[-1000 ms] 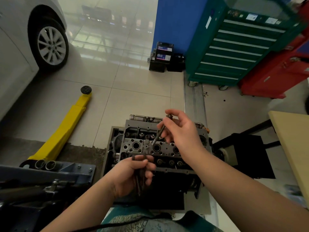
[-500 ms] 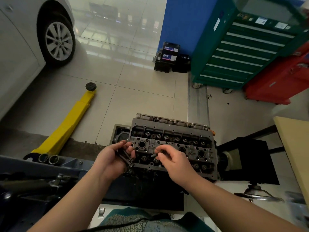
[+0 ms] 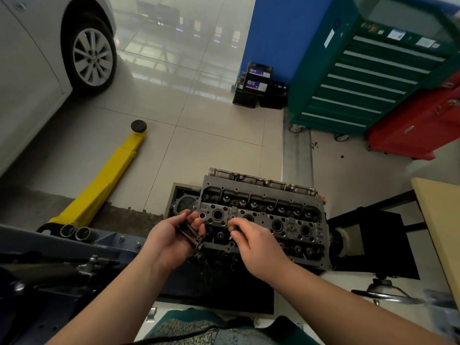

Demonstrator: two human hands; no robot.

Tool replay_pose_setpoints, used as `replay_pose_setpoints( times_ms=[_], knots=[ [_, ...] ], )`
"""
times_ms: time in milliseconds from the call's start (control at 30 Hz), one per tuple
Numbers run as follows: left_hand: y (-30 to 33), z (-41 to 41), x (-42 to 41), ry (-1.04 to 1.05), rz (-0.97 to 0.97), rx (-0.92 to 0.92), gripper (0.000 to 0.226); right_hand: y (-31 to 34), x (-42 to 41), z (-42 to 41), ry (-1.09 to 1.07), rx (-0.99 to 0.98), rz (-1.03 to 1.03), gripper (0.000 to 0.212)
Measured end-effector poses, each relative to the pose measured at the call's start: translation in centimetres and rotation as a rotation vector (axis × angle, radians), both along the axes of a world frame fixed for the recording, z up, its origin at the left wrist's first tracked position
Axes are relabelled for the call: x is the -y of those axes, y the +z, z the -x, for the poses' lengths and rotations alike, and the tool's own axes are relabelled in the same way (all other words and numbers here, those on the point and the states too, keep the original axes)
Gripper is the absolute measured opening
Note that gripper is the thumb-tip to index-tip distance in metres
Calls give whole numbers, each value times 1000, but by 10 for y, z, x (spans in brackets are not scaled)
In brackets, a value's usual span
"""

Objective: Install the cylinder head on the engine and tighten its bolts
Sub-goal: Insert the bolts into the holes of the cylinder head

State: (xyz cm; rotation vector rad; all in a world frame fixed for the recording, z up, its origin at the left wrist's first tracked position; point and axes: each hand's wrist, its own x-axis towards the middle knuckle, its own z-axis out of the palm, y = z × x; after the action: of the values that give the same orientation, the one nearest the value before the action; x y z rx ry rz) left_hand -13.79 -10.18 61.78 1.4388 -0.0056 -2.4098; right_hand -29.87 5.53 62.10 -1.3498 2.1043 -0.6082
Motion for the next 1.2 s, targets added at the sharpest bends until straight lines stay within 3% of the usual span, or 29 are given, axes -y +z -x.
replay_pose_setpoints(
  times_ms=[333,467,567,767,833,933,967,1200],
  knots=[
    [-7,1,1,-21,17,9,20,-11,6,1,6,21,-64,29],
    [-7,2,3,-30,16,-4,23,-19,2,0,1,-154,-20,38],
    [-6,3,3,-44,19,-14,19,-20,7,1,13,-272,32,27],
    [-4,9,0,-58,49,-31,20,-19,14,-2,125,-414,-192,27],
    [-2,13,-2,-69,74,-54,21,-10,13,-9,-26,-222,-168,26],
    [3,24,-9,-76,128,-115,20,7,8,-19,-299,373,-71,23],
    [5,28,-13,-82,139,-136,20,13,5,-23,-355,491,-51,21],
    [10,67,-50,-207,190,-180,31,34,-25,-10,-844,964,-57,13]
  ],
)
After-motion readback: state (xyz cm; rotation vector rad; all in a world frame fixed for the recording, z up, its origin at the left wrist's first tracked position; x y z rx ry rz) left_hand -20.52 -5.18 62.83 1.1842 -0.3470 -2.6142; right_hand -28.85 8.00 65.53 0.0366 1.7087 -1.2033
